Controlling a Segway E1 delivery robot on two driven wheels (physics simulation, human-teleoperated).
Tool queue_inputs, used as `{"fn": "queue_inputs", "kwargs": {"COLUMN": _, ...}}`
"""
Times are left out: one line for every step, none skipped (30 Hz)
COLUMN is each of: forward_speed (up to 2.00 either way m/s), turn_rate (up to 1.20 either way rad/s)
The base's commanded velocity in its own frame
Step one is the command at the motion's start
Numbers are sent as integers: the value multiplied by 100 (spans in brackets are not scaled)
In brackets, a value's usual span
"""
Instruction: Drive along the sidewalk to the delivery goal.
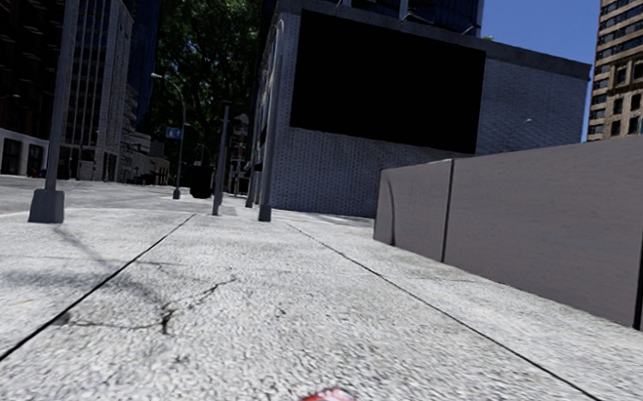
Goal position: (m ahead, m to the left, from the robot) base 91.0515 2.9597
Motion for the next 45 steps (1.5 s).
{"fn": "queue_inputs", "kwargs": {"forward_speed": 197, "turn_rate": 0}}
{"fn": "queue_inputs", "kwargs": {"forward_speed": 197, "turn_rate": 0}}
{"fn": "queue_inputs", "kwargs": {"forward_speed": 196, "turn_rate": 0}}
{"fn": "queue_inputs", "kwargs": {"forward_speed": 196, "turn_rate": 0}}
{"fn": "queue_inputs", "kwargs": {"forward_speed": 196, "turn_rate": 0}}
{"fn": "queue_inputs", "kwargs": {"forward_speed": 196, "turn_rate": 0}}
{"fn": "queue_inputs", "kwargs": {"forward_speed": 196, "turn_rate": 0}}
{"fn": "queue_inputs", "kwargs": {"forward_speed": 196, "turn_rate": 0}}
{"fn": "queue_inputs", "kwargs": {"forward_speed": 196, "turn_rate": 0}}
{"fn": "queue_inputs", "kwargs": {"forward_speed": 196, "turn_rate": 0}}
{"fn": "queue_inputs", "kwargs": {"forward_speed": 196, "turn_rate": 0}}
{"fn": "queue_inputs", "kwargs": {"forward_speed": 196, "turn_rate": 0}}
{"fn": "queue_inputs", "kwargs": {"forward_speed": 194, "turn_rate": 0}}
{"fn": "queue_inputs", "kwargs": {"forward_speed": 193, "turn_rate": 0}}
{"fn": "queue_inputs", "kwargs": {"forward_speed": 192, "turn_rate": 0}}
{"fn": "queue_inputs", "kwargs": {"forward_speed": 192, "turn_rate": 0}}
{"fn": "queue_inputs", "kwargs": {"forward_speed": 191, "turn_rate": 0}}
{"fn": "queue_inputs", "kwargs": {"forward_speed": 191, "turn_rate": 0}}
{"fn": "queue_inputs", "kwargs": {"forward_speed": 191, "turn_rate": 0}}
{"fn": "queue_inputs", "kwargs": {"forward_speed": 191, "turn_rate": 0}}
{"fn": "queue_inputs", "kwargs": {"forward_speed": 191, "turn_rate": 0}}
{"fn": "queue_inputs", "kwargs": {"forward_speed": 191, "turn_rate": 0}}
{"fn": "queue_inputs", "kwargs": {"forward_speed": 191, "turn_rate": 0}}
{"fn": "queue_inputs", "kwargs": {"forward_speed": 191, "turn_rate": 0}}
{"fn": "queue_inputs", "kwargs": {"forward_speed": 191, "turn_rate": 0}}
{"fn": "queue_inputs", "kwargs": {"forward_speed": 191, "turn_rate": 0}}
{"fn": "queue_inputs", "kwargs": {"forward_speed": 191, "turn_rate": 0}}
{"fn": "queue_inputs", "kwargs": {"forward_speed": 191, "turn_rate": 0}}
{"fn": "queue_inputs", "kwargs": {"forward_speed": 191, "turn_rate": 0}}
{"fn": "queue_inputs", "kwargs": {"forward_speed": 191, "turn_rate": 0}}
{"fn": "queue_inputs", "kwargs": {"forward_speed": 191, "turn_rate": 0}}
{"fn": "queue_inputs", "kwargs": {"forward_speed": 191, "turn_rate": 0}}
{"fn": "queue_inputs", "kwargs": {"forward_speed": 191, "turn_rate": 0}}
{"fn": "queue_inputs", "kwargs": {"forward_speed": 191, "turn_rate": 0}}
{"fn": "queue_inputs", "kwargs": {"forward_speed": 191, "turn_rate": 0}}
{"fn": "queue_inputs", "kwargs": {"forward_speed": 191, "turn_rate": 0}}
{"fn": "queue_inputs", "kwargs": {"forward_speed": 191, "turn_rate": 0}}
{"fn": "queue_inputs", "kwargs": {"forward_speed": 191, "turn_rate": 0}}
{"fn": "queue_inputs", "kwargs": {"forward_speed": 191, "turn_rate": 0}}
{"fn": "queue_inputs", "kwargs": {"forward_speed": 191, "turn_rate": 0}}
{"fn": "queue_inputs", "kwargs": {"forward_speed": 191, "turn_rate": 0}}
{"fn": "queue_inputs", "kwargs": {"forward_speed": 191, "turn_rate": 0}}
{"fn": "queue_inputs", "kwargs": {"forward_speed": 191, "turn_rate": 0}}
{"fn": "queue_inputs", "kwargs": {"forward_speed": 191, "turn_rate": 0}}
{"fn": "queue_inputs", "kwargs": {"forward_speed": 191, "turn_rate": 0}}
